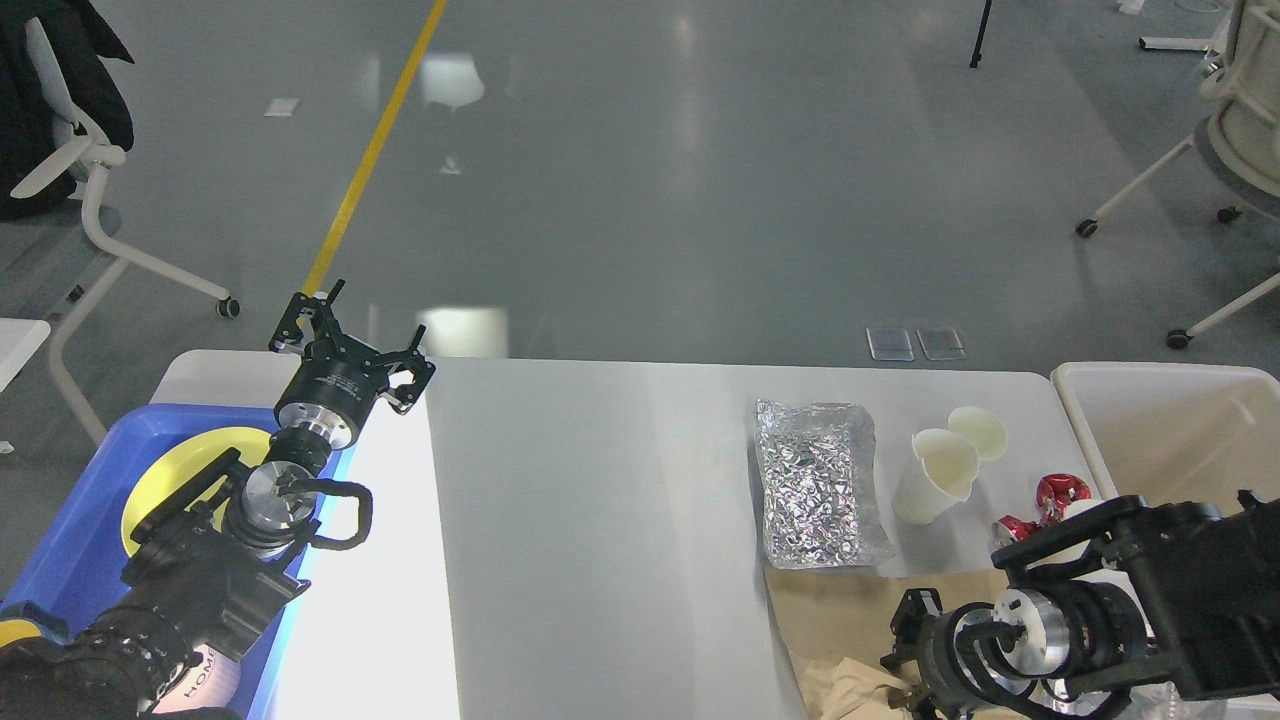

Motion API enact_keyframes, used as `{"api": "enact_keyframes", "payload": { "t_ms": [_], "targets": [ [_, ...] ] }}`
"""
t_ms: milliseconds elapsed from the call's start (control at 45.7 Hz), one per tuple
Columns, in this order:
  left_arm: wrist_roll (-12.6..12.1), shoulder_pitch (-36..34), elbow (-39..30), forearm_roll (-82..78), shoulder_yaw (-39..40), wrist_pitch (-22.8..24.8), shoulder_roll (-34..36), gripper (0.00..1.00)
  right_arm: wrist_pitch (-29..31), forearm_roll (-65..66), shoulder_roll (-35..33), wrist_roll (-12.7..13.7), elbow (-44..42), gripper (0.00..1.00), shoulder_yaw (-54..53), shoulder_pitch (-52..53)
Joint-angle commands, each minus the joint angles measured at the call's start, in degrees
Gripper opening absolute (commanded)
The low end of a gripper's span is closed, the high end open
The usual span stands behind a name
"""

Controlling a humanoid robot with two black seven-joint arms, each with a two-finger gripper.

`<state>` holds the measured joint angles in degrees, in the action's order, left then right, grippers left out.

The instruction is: Tidy desktop

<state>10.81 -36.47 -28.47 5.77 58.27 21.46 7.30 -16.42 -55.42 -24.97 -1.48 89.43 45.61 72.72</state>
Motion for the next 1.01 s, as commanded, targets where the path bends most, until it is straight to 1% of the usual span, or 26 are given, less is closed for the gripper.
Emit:
{"api": "enact_keyframes", "payload": {
  "t_ms": [0, 109, 328, 460, 504, 569, 591, 613, 722, 810, 876, 985],
  "targets": [
    [0.00, 0.00, 0.00, 0.03, 0.00, -0.02, 0.00, 0.98, -0.45, 0.14, 0.19, -0.10, -0.04, 0.00, -0.08, 0.05],
    [0.00, 0.00, 0.00, 0.03, 0.00, -0.02, 0.00, 0.98, -1.51, 0.40, 0.01, -0.01, 0.39, 0.00, -0.08, 0.32],
    [0.00, 0.00, 0.00, 0.03, 0.00, -0.02, 0.00, 0.98, -1.16, 1.01, -0.87, 0.43, 2.06, 0.00, 0.45, 1.63],
    [0.00, 0.00, 0.00, -0.06, 0.00, -0.02, 0.00, 0.98, -0.54, 2.33, -4.20, 0.87, 4.43, 0.00, 0.80, 3.56],
    [0.00, 0.00, 0.00, 0.03, 0.00, -0.02, 0.00, 0.98, -0.46, 3.73, -5.43, 1.57, 5.49, 0.00, 0.89, 4.35],
    [0.00, 0.00, 0.00, 0.03, 0.00, -0.02, 0.00, 0.98, -0.37, 6.19, -7.54, 3.41, 7.33, 0.00, 1.06, 5.67],
    [0.00, 0.00, 0.00, 0.03, 0.00, -0.02, 0.00, 0.98, -0.11, 7.77, -9.20, 4.46, 8.82, 0.00, 1.93, 6.89],
    [0.00, 0.00, 0.00, 0.03, 0.00, -0.02, 0.00, 0.98, 0.33, 8.65, -9.91, 4.82, 9.79, 0.00, 2.64, 7.78],
    [0.00, 0.00, 0.00, 0.03, 0.00, -0.02, 0.08, 0.98, 5.07, 11.03, -11.94, 5.18, 10.57, 0.00, 7.29, 13.31],
    [0.00, 0.00, 0.00, 0.03, 0.00, -0.02, 0.08, 0.98, 9.81, 12.78, -11.94, 5.18, 10.57, 0.00, 14.31, 19.19],
    [0.09, 0.00, 0.00, 0.03, 0.00, -0.02, 0.08, 0.98, 15.17, 16.12, -11.94, 5.18, 10.57, 0.00, 19.50, 25.43],
    [0.00, 0.00, 0.00, 0.03, 0.00, -0.02, 0.08, 0.98, 26.68, 21.57, -11.94, 5.26, 10.57, 0.00, 27.33, 36.42]
  ]
}}
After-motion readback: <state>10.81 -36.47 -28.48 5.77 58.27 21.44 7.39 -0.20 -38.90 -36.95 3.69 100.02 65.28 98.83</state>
